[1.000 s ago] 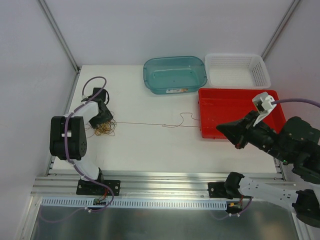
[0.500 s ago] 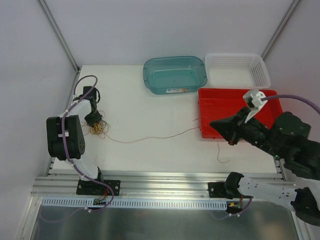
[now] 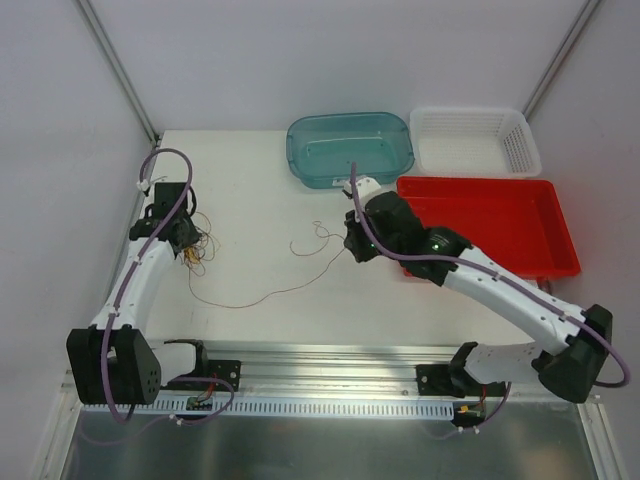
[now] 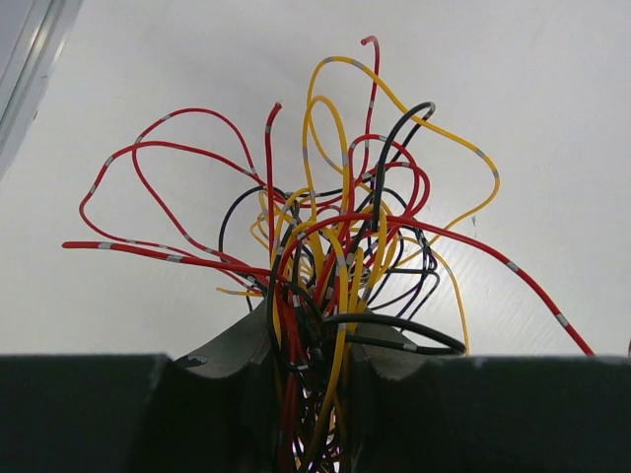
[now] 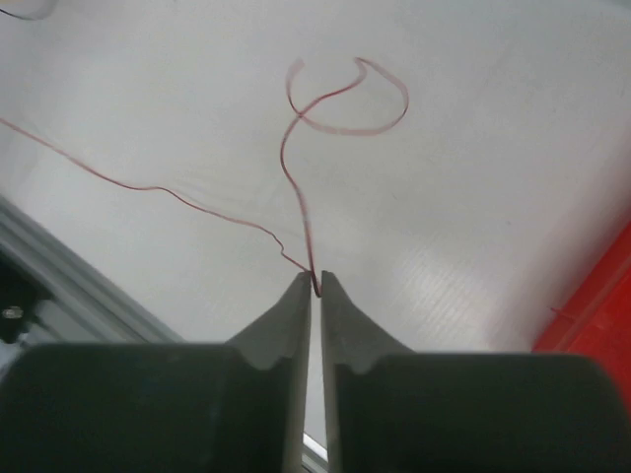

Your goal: Untangle the cables

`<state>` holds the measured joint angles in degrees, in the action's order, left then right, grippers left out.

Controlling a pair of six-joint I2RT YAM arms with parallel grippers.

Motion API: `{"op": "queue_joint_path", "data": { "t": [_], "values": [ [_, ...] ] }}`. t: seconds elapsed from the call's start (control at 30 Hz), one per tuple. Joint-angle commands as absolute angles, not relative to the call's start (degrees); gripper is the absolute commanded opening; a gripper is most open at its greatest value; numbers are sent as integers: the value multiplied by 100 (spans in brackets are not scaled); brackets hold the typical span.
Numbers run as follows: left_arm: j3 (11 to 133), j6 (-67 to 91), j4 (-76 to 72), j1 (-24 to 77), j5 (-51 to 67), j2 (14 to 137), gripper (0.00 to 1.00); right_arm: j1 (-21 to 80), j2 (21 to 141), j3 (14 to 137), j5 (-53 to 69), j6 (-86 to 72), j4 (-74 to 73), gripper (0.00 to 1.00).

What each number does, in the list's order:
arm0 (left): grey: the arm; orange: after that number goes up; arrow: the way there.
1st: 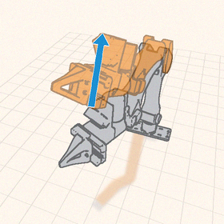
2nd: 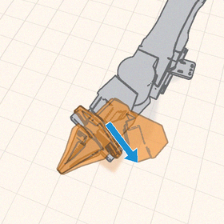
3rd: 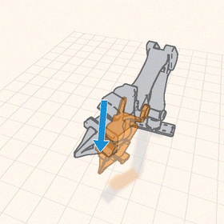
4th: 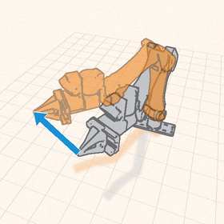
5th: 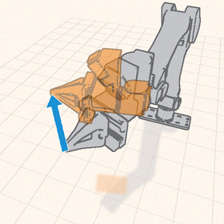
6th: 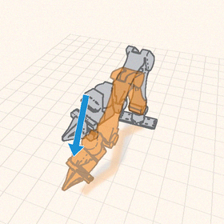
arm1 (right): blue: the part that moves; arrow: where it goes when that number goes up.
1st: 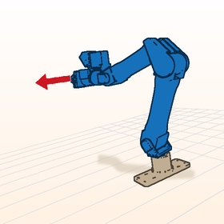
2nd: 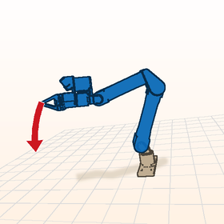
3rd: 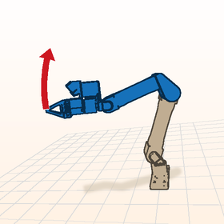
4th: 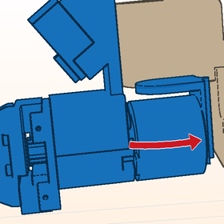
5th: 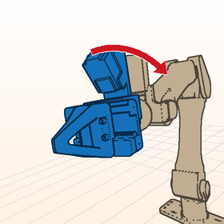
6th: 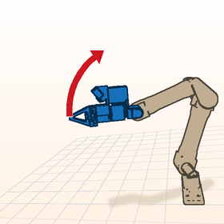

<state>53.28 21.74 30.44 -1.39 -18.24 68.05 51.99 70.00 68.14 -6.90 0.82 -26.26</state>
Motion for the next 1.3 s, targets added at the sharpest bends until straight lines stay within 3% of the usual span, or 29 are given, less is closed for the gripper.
{"op": "queue_joint_path", "data": {
  "t": [0.0,0.07,0.1,0.2,0.4,0.83,1.27],
  "values": [
    [5238,1943,3120,304,-2065,6732,14,4992,7434,6452,-1001,-386,-2021,14],
    [5273,1899,3111,456,-2065,6767,14,4992,7698,6495,-1029,-483,-2187,34],
    [5282,1907,3120,509,-1987,6776,14,5018,7812,6495,-941,-536,-2188,49],
    [5309,2004,3129,518,-1602,6820,15,5264,7805,6355,-765,-510,-1751,68],
    [5370,2408,3120,519,-1082,6969,14,5765,8173,6214,490,-536,-28,71],
    [5423,3190,3331,448,-1274,7119,18,6319,10941,7013,2381,-1888,3644,76],
    [5493,3647,3568,264,-1450,7251,18,6521,11891,7646,2496,-2294,4122,78]
  ]
}}
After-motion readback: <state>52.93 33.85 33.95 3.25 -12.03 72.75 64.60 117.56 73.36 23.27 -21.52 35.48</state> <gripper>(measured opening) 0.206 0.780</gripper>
